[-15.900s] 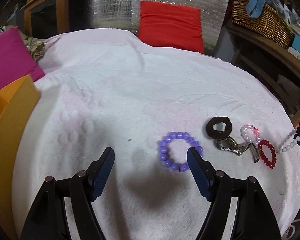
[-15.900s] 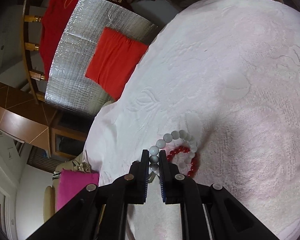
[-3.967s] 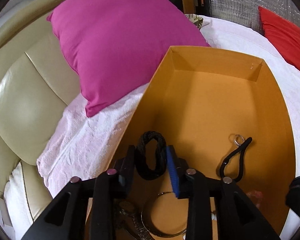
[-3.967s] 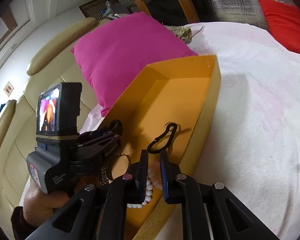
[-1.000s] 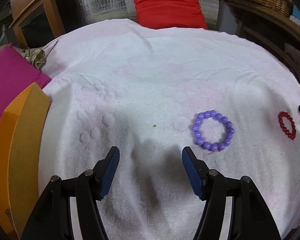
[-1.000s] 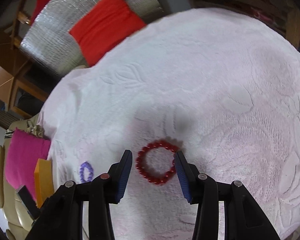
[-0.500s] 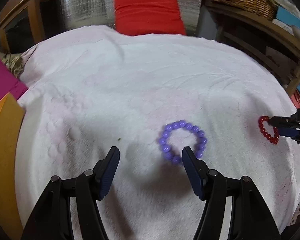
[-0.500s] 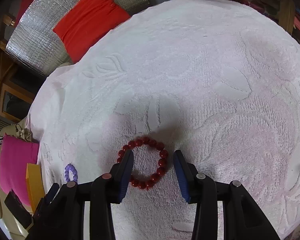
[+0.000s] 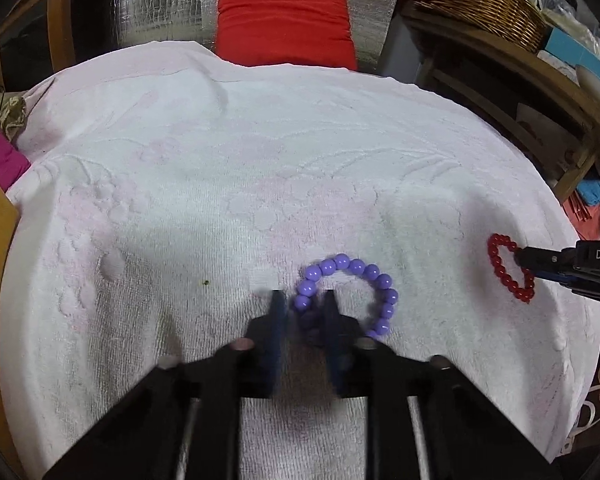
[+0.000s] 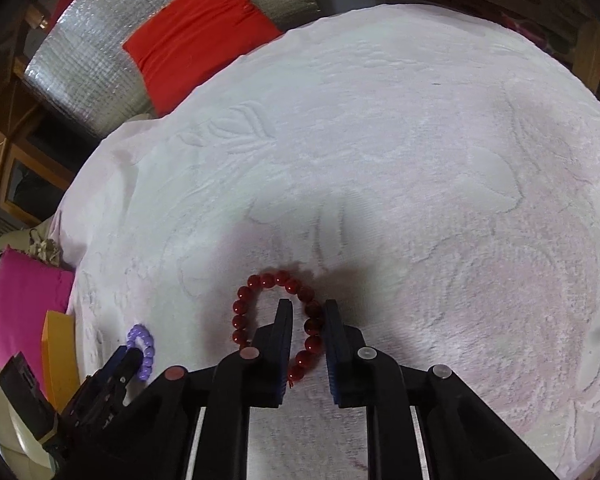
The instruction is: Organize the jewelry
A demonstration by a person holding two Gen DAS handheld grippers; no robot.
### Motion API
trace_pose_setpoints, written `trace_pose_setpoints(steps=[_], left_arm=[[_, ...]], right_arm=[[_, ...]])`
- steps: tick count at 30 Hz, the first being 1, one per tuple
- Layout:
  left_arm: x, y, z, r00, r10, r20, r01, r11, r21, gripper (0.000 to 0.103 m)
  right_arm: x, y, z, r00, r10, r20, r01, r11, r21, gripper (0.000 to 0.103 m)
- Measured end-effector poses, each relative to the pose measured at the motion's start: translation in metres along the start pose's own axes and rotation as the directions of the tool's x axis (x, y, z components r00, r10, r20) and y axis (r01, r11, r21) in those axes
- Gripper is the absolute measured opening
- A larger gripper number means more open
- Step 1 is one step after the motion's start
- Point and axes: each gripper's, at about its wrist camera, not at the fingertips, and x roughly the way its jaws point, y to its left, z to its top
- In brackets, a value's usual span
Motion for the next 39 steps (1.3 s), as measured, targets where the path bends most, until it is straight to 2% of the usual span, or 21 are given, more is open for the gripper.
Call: trace_pose_setpoints(steps=[4, 7, 12, 20, 22, 24, 26, 34, 39], left_arm=[[-0.006, 0.001, -0.004, 0.999, 0.01, -0.036, -0.01, 1.0, 0.004, 0.009], [-0.013, 0.007, -0.008, 0.997, 0.013, -0.076, -0.014, 1.0, -0.008, 0.009], [-0.029, 0.018, -0.016, 0.995, 0.017, -0.099, -0.015, 1.0, 0.014, 0.009], [-0.043, 0.036, -0.026, 0.993, 0.017, -0.114, -0.014, 0.999, 0.031, 0.01], [-0.042, 0.038, -0.026, 0.993, 0.014, -0.118, -0.011, 1.0, 0.022, 0.015], [-0.045, 0.042, -0.026, 0.994, 0.013, -0.111, -0.012, 1.0, 0.009, 0.028], [-0.048, 0.045, -0.026, 0.994, 0.012, -0.105, -0.012, 1.0, 0.002, 0.033], [-0.043, 0.039, -0.025, 0.994, 0.001, -0.11, 0.0, 1.0, 0.005, 0.033], [-0.04, 0.028, -0.024, 0.995, -0.011, -0.104, 0.014, 0.999, 0.029, 0.033]], right_arm=[[0.003, 0.007, -0.006, 0.999, 0.04, -0.031, -0.041, 0.999, -0.021, 0.017], [0.005, 0.014, -0.01, 0.995, 0.075, -0.06, -0.077, 0.996, -0.034, 0.017], [0.001, 0.021, -0.017, 0.986, 0.107, -0.124, -0.115, 0.992, -0.054, 0.017], [0.0, 0.026, -0.014, 0.998, 0.008, -0.061, -0.013, 0.997, -0.081, 0.017], [0.005, 0.029, -0.014, 0.998, -0.005, -0.064, 0.0, 0.997, -0.078, 0.017], [0.011, 0.033, -0.014, 0.998, -0.019, -0.059, 0.014, 0.997, -0.082, 0.017], [0.015, 0.041, -0.014, 0.998, -0.04, -0.041, 0.036, 0.994, -0.105, 0.018], [0.019, 0.058, -0.019, 0.995, -0.096, 0.036, 0.101, 0.977, -0.188, 0.017], [0.018, 0.067, -0.025, 0.998, -0.065, 0.025, 0.069, 0.972, -0.223, 0.015]])
